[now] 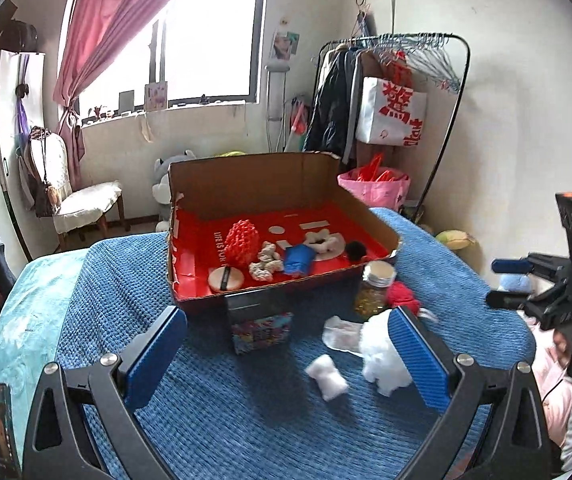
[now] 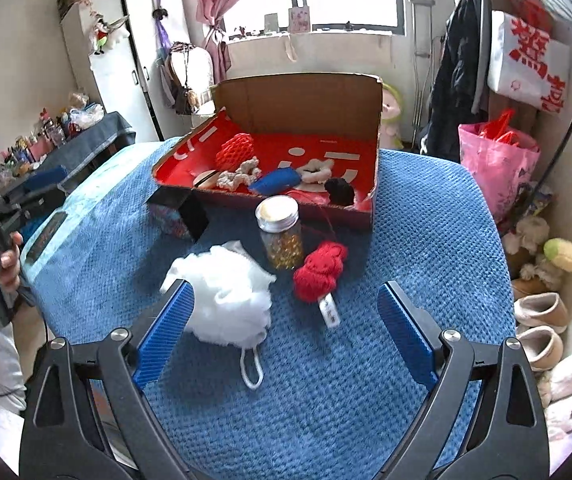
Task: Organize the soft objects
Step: 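Withdraw both tools from the box back toward the remaining items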
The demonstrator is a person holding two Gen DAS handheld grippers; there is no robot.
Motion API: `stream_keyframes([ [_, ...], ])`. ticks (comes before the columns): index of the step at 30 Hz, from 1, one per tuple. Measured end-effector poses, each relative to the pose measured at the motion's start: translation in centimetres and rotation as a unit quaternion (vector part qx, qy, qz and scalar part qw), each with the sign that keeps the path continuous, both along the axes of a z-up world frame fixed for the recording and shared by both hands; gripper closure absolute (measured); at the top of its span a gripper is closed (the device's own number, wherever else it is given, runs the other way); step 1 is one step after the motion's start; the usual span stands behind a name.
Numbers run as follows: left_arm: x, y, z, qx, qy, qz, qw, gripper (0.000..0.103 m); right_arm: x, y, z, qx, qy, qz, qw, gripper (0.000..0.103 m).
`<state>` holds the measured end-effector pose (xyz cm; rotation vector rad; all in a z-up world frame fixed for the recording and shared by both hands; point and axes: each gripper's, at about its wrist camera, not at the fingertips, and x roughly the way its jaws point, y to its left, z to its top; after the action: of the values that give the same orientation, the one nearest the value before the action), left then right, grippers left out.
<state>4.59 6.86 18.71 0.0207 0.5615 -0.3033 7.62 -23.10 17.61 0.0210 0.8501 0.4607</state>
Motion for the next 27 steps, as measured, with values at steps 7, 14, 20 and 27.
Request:
stream_keyframes([
  [7, -2.7, -0.4, 0.0, -0.011, -0.014, 0.015, 0.9997, 0.0, -3.4, 0.6, 0.0, 0.006, -0.028, -0.009, 1.0, 0.009],
  [14, -3.5, -2.0, -4.3, -0.013, -0.001, 0.034, 0.9993, 0.0, -6.3, 2.0, -1.8, 0.022, -0.072, -0.052, 0.996, 0.009],
  [20, -3.5, -2.6, -8.0, -0.027, 0.001, 0.049, 0.9984, 0.0, -8.0, 3.8, -3.7, 0.004, -0.108, -0.073, 0.991, 0.004],
  [27, -3.2, -3.4, -10.3, -0.021, -0.002, 0.061, 0.9979, 0.0, -8.2, 5.4, -5.8, -0.015, -0.129, -0.091, 0.987, 0.004],
])
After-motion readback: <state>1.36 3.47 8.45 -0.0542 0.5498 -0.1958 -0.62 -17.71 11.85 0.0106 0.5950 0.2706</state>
